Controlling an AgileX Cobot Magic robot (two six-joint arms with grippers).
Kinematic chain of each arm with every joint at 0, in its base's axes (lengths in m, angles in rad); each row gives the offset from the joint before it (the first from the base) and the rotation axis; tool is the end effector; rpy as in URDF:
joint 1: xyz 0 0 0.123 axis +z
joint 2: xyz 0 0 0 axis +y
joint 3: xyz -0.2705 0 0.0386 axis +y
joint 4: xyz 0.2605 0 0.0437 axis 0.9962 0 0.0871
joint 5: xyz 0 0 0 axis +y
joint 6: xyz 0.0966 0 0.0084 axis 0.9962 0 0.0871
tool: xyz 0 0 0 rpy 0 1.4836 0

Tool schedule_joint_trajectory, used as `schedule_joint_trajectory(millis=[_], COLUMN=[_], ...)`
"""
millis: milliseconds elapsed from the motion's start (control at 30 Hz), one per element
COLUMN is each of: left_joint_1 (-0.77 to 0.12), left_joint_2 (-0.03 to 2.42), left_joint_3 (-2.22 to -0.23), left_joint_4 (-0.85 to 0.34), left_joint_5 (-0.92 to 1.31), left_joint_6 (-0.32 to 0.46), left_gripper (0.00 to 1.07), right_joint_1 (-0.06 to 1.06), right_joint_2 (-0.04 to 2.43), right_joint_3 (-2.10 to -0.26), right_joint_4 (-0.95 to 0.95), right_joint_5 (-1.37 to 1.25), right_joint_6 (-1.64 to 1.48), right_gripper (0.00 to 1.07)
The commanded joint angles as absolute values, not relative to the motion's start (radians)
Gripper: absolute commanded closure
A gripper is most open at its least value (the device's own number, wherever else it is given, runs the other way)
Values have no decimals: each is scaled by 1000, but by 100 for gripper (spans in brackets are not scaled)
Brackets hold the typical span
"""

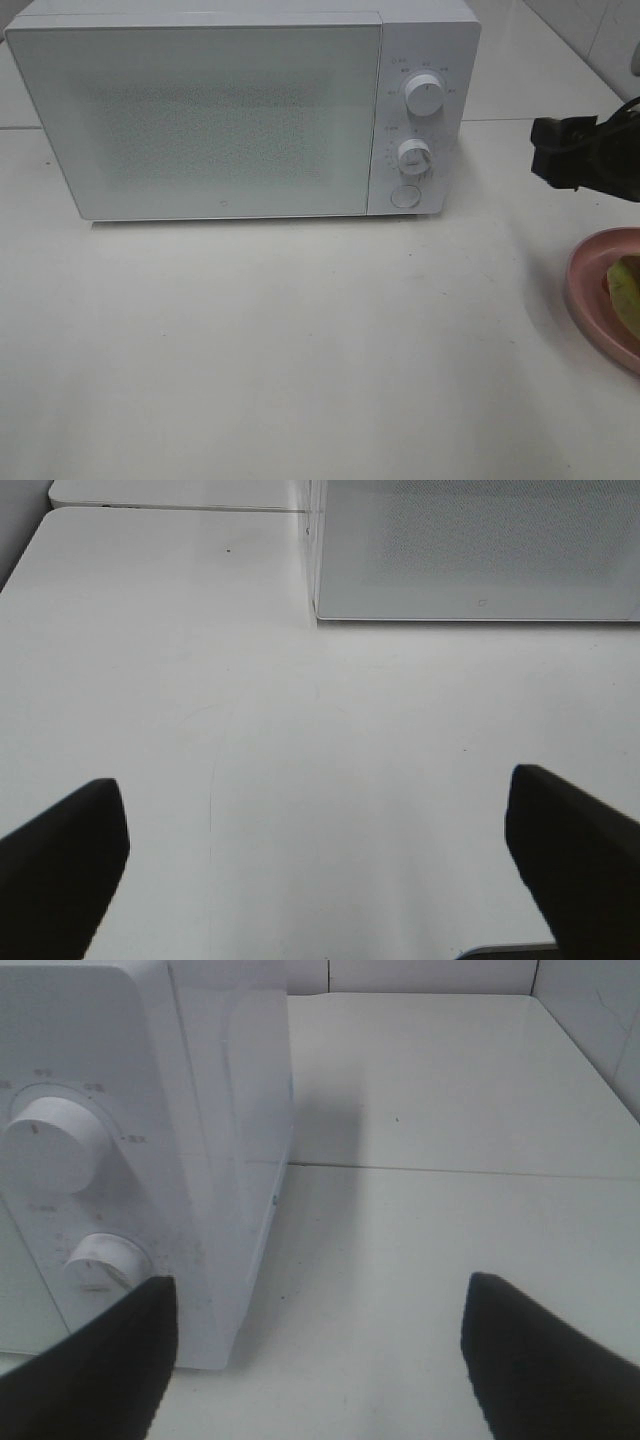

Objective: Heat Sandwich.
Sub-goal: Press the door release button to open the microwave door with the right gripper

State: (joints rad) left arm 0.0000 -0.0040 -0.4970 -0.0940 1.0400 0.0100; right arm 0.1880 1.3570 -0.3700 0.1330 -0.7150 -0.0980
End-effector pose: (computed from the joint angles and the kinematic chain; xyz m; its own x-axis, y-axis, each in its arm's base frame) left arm 0.0239 -0.0079 0.2819 -0.4373 -0.0376 -0.8985 0.0565 0.9960 -0.0691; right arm 0.2523 0.0394 0.1841 -0.1850 -0.0325 -0.9822 -0.1018 0.9947 -0.0137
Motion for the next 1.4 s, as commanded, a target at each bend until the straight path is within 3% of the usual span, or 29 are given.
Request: schedule_joint_trajectory(millis=[33,200,567,867,1400], left_joint_1=[-3,-3,-3,-3,-3], left_joint_2=[-24,-24,-24,-24,-24], left_joint_3=[-494,-494,-494,-494,-494], left_joint_4=[-105,-105,-105,-105,-105], left_joint_5=[1034,1034,1034,1034,1034], left_joint_6=[11,11,11,11,11], left_gripper=[10,10,10,10,10], right_joint_1=[263,375,537,685,735], right_joint_2=[1392,1447,1592,1700,1719], right_joint_3=[-340,-319,-319,-319,-319], right_joint_4=[243,396,441,597,671], right_joint_5=[-830,-909,-1041,-1115,-1121], right_joint_6=[-168,-193,-198,-196,-166], right_gripper=[32,32,32,32,32])
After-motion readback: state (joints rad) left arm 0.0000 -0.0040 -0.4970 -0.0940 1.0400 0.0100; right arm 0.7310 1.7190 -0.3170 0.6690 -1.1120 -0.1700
